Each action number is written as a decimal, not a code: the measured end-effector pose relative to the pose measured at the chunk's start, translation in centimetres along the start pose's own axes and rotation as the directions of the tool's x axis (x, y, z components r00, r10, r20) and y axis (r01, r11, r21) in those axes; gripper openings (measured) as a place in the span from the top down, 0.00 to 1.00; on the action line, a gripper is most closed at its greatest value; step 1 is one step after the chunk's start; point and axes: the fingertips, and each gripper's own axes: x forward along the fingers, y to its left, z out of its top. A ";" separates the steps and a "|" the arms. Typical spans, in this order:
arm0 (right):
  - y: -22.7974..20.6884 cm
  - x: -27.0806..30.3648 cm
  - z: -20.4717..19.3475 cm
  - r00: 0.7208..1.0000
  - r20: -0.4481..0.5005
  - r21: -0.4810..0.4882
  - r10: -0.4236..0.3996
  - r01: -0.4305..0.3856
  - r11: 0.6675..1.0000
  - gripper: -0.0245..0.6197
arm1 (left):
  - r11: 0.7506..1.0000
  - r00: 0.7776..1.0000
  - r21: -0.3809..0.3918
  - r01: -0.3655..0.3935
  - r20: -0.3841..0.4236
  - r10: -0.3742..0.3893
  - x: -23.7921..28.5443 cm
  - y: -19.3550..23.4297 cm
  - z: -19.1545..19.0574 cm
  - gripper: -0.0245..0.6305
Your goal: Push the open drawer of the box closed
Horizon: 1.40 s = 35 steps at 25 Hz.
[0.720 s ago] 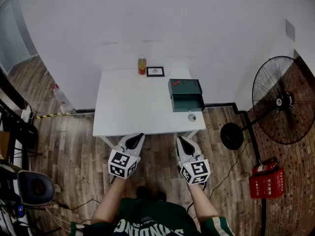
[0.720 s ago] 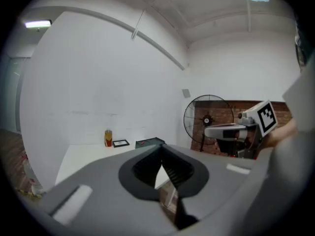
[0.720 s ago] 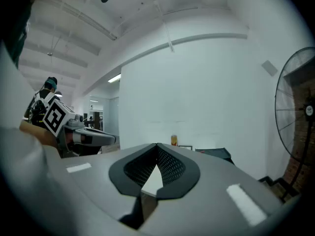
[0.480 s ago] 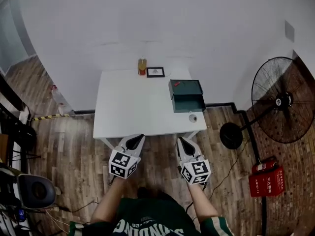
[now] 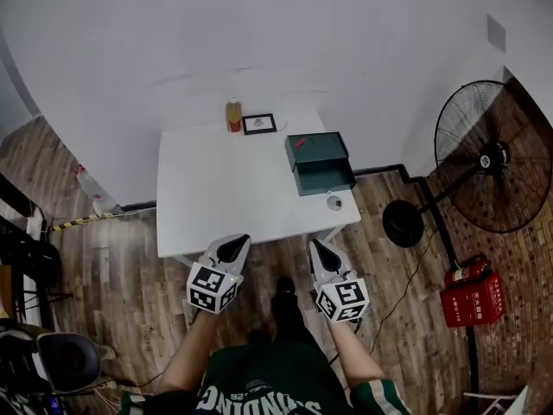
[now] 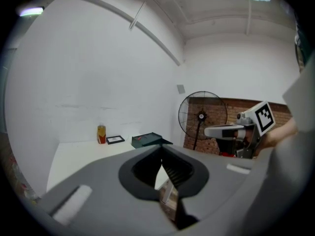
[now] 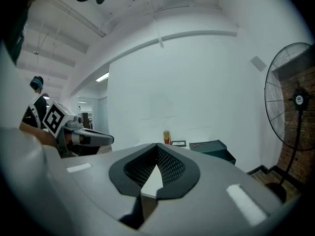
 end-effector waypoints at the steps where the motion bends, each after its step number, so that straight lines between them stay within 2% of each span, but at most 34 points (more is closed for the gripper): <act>1: -0.5 0.5 -0.1 1.000 -0.004 -0.004 -0.008 0.008 1.000 0.96 | 1.000 1.000 -0.002 0.003 -0.003 -0.003 0.7 0.4 0.1 0.88; 10: -7.4 8.1 0.6 1.000 -0.016 -0.016 -0.023 0.023 1.000 0.96 | 1.000 1.000 -0.012 0.008 -0.001 -0.008 9.6 4.6 2.3 0.88; 22: -17.6 20.6 3.1 0.997 -0.023 0.011 0.067 -0.067 0.998 0.96 | 0.998 0.999 -0.048 -0.046 0.000 0.046 23.3 10.7 6.4 0.88; 28: -20.6 23.3 3.0 0.996 -0.030 -0.001 0.078 -0.078 0.997 0.96 | 0.997 0.999 -0.054 -0.050 -0.007 0.049 26.7 11.6 6.8 0.88; 35: -22.6 24.2 1.9 0.998 -0.041 0.020 0.040 -0.040 0.999 0.96 | 0.998 1.000 -0.055 -0.021 -0.024 0.020 29.2 12.2 6.9 0.88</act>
